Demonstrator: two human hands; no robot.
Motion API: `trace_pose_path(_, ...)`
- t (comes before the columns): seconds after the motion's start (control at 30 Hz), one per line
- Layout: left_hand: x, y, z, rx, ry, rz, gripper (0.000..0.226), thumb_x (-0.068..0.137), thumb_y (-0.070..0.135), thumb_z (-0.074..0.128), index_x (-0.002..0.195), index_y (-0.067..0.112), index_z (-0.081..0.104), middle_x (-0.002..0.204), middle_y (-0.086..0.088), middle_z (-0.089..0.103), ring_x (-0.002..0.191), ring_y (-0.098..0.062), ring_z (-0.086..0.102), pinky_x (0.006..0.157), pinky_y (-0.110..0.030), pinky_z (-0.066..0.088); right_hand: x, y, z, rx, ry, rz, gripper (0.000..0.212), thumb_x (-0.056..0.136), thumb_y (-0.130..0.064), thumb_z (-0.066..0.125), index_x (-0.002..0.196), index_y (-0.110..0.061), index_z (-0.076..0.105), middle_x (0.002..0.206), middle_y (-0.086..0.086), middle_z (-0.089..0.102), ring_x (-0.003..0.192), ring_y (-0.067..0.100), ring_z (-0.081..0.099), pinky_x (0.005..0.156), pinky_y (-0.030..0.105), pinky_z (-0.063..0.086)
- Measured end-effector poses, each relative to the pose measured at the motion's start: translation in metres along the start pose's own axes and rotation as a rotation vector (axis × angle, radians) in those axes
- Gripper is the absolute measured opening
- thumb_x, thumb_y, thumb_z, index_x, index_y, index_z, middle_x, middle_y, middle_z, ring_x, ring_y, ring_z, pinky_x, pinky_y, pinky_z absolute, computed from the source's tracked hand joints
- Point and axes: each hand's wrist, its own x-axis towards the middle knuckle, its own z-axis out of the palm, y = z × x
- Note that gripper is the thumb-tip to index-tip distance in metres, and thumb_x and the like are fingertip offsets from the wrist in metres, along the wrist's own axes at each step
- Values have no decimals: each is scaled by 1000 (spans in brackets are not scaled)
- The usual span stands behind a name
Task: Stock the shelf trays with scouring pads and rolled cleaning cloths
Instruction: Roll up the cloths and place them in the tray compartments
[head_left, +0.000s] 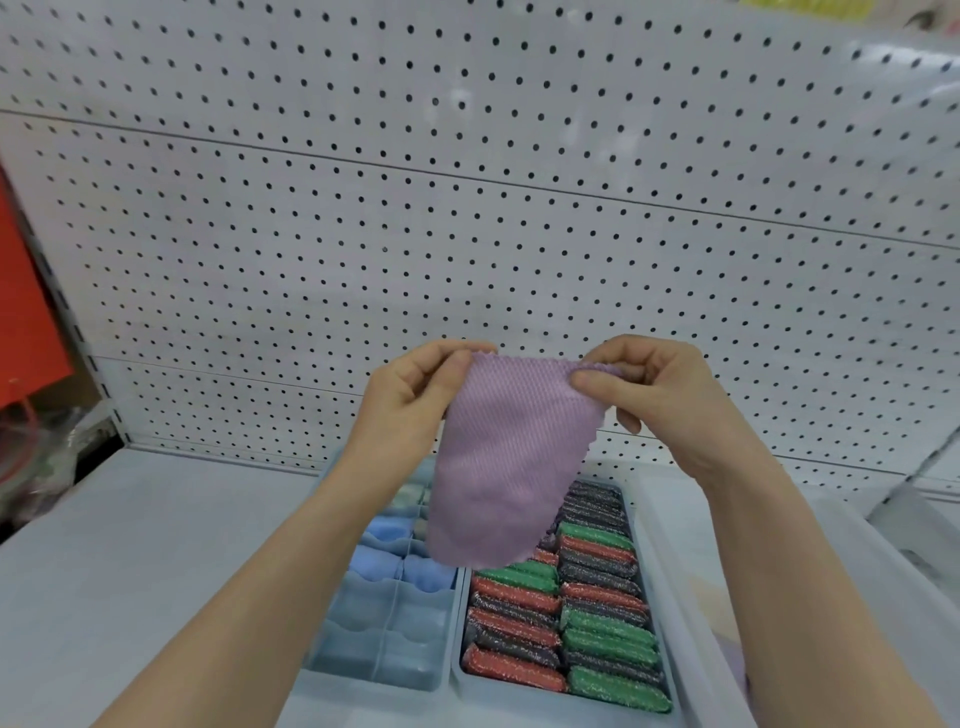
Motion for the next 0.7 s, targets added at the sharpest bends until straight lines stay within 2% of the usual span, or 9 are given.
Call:
trace_pose_path(0.13,0,1,2,92,-49,30,24,90,7,64,93,29,72,86,14,75,85,1,68,78,-13,51,-1,-3,-4,-11,-27,-13,25,67,-27,80,81,-7,73,68,8,62,52,15,43,45,20,38)
trace_pose_path(0.27,3,3,-3,-2,-125,-40,18,89,4,62,92,19,72,79,11,74,76,0,66,72,-14,51,-3,-8,-12,4,-168,13,10,72,-18,78,74,-12,71,63,4,59,53,14,45,45,20,38)
trace_pose_path(0.33,9,-2,-4,57,-104,-64,12,87,5,67,88,16,72,80,8,74,76,-3,66,75,-22,54,4,-3,-9,-69,-108,54,10,77,-14,79,76,-10,70,63,6,58,54,14,47,48,23,42)
trace_pose_path(0.43,16,-12,2,188,36,-52,11,84,12,73,78,21,72,78,5,73,74,-13,66,82,-40,58,17,10,4,-266,97,50,15,80,-17,78,77,-9,66,60,5,56,52,12,47,53,27,44)
trace_pose_path(0.53,16,-10,15,252,139,-18,9,84,22,70,76,27,67,73,8,70,70,-20,66,72,-33,54,22,11,17,-218,207,9,16,81,-14,74,74,-10,60,53,0,52,51,15,45,53,27,43)
trace_pose_path(0.63,15,-3,26,253,144,34,9,85,28,70,78,29,65,72,11,69,62,-10,62,62,-24,47,21,3,30,-113,210,-28,15,84,-14,72,75,-11,60,53,2,54,49,14,47,49,24,43)
trace_pose_path(0.7,14,1,30,233,120,42,8,85,29,71,80,28,66,74,14,69,63,-6,62,62,-29,51,21,-3,37,-44,193,-47,16,86,-16,72,81,-5,61,58,9,60,50,14,53,49,24,46)
